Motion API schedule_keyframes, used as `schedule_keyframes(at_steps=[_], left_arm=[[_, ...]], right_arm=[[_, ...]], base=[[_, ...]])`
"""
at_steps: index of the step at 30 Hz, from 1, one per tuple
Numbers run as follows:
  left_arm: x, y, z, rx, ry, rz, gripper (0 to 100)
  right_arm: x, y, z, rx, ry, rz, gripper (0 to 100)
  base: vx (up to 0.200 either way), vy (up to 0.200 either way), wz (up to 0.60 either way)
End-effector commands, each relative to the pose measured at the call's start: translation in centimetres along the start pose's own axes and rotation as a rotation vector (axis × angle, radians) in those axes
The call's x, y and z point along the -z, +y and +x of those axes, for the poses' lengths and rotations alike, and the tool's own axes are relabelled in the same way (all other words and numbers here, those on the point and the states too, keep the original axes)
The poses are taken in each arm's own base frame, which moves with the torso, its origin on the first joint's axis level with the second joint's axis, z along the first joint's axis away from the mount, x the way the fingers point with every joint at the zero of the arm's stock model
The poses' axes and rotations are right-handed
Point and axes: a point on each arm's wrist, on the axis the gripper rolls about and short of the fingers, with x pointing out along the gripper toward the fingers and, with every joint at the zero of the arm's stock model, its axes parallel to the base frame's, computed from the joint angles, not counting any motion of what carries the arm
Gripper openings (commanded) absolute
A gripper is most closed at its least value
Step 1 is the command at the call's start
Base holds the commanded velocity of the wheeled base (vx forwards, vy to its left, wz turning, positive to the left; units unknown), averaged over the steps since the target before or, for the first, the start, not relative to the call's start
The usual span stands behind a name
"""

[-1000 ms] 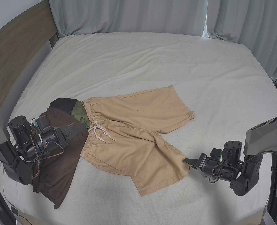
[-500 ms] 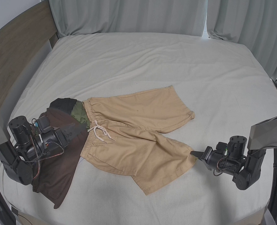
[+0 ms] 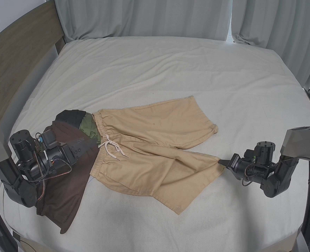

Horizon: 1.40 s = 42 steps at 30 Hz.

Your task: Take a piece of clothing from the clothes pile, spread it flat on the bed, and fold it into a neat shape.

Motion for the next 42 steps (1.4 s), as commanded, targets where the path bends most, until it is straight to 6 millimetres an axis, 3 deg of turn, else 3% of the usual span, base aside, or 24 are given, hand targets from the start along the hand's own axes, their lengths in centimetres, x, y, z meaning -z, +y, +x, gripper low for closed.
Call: schedule_keyframes(at_steps=[1,8,18,27,42], left_arm=[[0.1,0.0,0.0,0.001,0.002,-0.001,100],[0.1,0.0,0.0,0.001,0.002,-0.001,100],[0.4,0.2,0.1,-0.002,0.012,-0.009,100],[0.5,0.4,0.2,-0.006,0.016,-0.013,100],[0.5,0.4,0.2,-0.006,0.013,-0.011,100]], right_arm=[[-2.6,0.0,0.7,0.01,-0.042,-0.039,0],[-5.2,0.6,2.1,0.014,-0.062,-0.062,0],[-7.2,2.2,4.1,-0.007,-0.068,-0.097,0],[-6.8,1.0,5.5,0.013,-0.05,-0.145,0],[-7.4,1.9,5.8,-0.021,-0.076,-0.175,0]], base=[[0.0,0.0,0.0],[0.0,0.0,0.0],[0.0,0.0,0.0],[0.0,0.0,0.0],[0.0,0.0,0.0]])
